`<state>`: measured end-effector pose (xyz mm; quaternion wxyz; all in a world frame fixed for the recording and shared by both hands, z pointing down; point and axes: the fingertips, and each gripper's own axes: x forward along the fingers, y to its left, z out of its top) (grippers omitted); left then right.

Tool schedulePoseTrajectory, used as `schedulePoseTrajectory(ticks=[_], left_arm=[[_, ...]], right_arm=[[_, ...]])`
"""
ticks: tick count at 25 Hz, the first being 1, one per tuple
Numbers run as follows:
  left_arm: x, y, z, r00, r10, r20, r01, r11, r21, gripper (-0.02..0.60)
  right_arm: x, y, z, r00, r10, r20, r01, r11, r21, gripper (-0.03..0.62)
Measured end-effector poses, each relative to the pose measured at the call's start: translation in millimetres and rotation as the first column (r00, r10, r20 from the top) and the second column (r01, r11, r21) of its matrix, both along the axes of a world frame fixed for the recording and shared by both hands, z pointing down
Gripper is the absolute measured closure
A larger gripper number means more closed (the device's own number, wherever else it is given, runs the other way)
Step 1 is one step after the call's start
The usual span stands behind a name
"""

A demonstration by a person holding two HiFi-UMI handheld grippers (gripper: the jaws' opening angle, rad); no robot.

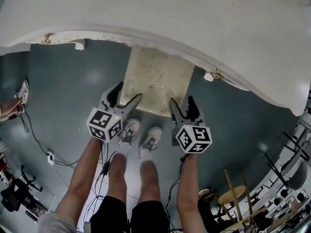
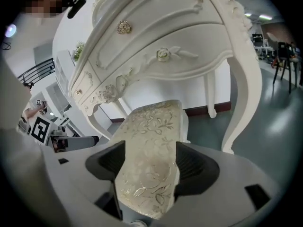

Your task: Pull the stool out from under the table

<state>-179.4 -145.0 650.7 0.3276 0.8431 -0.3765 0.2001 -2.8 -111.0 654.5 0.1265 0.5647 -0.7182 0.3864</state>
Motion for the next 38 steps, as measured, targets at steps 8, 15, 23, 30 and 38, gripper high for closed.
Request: schedulePoseTrajectory(ticks=[8,15,23,30,38], left_arm=[[-5.9,-18.7,34.6,0.999,-0.039,-0.018,0.037,0.996,-0.080,0.238],[-3.8,-32.5,59.4,0.998,-0.049,-0.026,0.045,0.990,-0.135,0.238],[-3.0,-35.8,78.9,0.987,-0.075,-0.142,0.041,0.972,-0.230,0.181],[5.0,-38.2,78.3,0.982,0.044,-0.182,-0.089,0.966,-0.243,0.184],[4.8,-41.1,76.4,0.983,0.017,-0.185,-0.059,0.973,-0.223,0.186]], right_arm=[[9.7,-14.2,38.7,0.999,0.022,0.044,-0.018,0.997,-0.076,0.221],[2.4,-24.7,56.1,0.992,0.022,0.121,-0.009,0.994,-0.109,0.217],[0.8,-28.9,64.1,0.983,0.003,0.185,0.017,0.994,-0.105,0.207],[-0.4,-29.4,68.1,0.952,0.004,0.306,0.026,0.995,-0.093,0.206],[-0.1,-31.2,68.4,0.953,0.023,0.301,0.008,0.995,-0.099,0.206]])
